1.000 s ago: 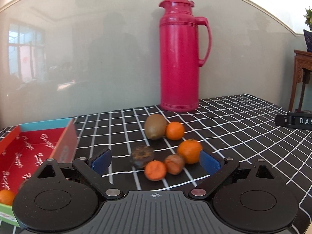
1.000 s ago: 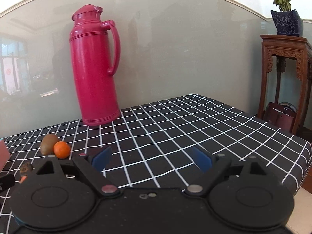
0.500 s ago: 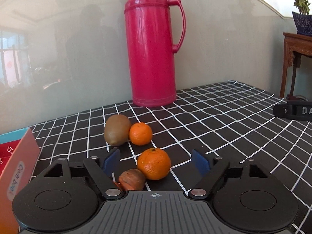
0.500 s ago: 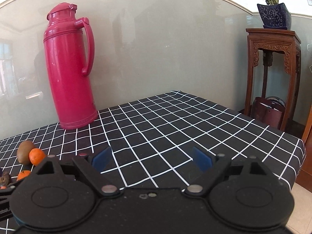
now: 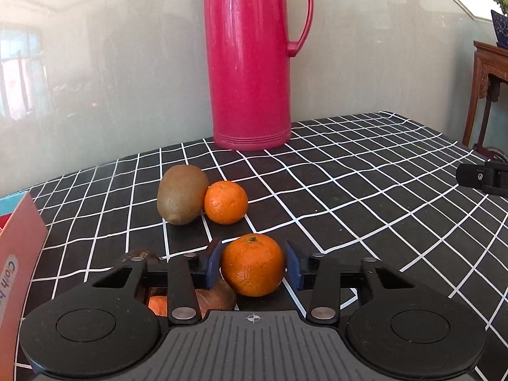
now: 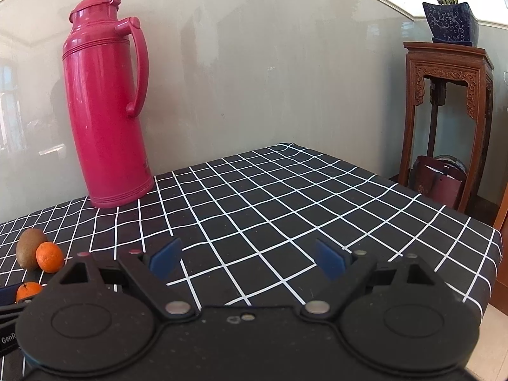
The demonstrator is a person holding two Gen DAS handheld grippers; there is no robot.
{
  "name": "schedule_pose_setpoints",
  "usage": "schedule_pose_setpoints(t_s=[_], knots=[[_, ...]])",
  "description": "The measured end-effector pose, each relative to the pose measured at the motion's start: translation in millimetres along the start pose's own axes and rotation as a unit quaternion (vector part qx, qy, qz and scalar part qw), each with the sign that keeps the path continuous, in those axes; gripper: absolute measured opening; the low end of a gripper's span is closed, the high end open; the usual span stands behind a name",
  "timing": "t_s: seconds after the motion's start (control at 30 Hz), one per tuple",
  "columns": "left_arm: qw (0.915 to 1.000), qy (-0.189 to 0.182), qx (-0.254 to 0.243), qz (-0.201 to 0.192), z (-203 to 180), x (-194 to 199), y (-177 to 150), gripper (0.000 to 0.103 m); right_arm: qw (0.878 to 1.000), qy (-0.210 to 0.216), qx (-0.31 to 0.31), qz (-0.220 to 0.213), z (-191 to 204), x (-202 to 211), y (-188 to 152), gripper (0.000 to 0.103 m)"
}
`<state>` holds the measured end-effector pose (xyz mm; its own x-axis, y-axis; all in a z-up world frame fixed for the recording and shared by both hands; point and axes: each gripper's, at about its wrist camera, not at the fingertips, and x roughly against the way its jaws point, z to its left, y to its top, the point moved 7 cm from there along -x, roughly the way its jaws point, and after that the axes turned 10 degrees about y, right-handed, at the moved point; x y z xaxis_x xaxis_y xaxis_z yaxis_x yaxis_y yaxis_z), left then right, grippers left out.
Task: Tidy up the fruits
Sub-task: 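Grasp the large mandarin orange with the left gripper, then carry the mandarin over the box and open the left gripper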
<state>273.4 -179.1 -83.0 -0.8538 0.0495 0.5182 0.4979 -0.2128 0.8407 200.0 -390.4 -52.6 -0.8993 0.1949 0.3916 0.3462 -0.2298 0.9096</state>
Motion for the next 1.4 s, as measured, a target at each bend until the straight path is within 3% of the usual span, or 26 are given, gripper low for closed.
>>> schedule_pose_setpoints(t_s=[0.4, 0.8, 1.07, 1.4], knots=[[0.9992, 0.001, 0.004, -0.039, 12.5, 28.6, 6.1, 0.043, 1.0, 0.007, -0.004, 0.002, 6.3, 0.4, 0.1, 0.089], [0.9973, 0.018, 0.035, -0.062, 69.6, 67.3, 4.9, 0.043, 0.999, 0.044, 0.013, -0.004, 52.8, 4.0, 2.5, 0.089], [0.994, 0.056, 0.054, -0.077, 119.3, 84.5, 0.7, 0.043, 0.997, 0.072, 0.027, -0.004, 92.9, 3.7, 0.3, 0.089], [0.9876, 0.119, 0.082, -0.062, 198.9, 97.9, -24.5, 0.043, 0.993, 0.112, 0.045, 0.001, 148.5, 7.8, -9.2, 0.089]])
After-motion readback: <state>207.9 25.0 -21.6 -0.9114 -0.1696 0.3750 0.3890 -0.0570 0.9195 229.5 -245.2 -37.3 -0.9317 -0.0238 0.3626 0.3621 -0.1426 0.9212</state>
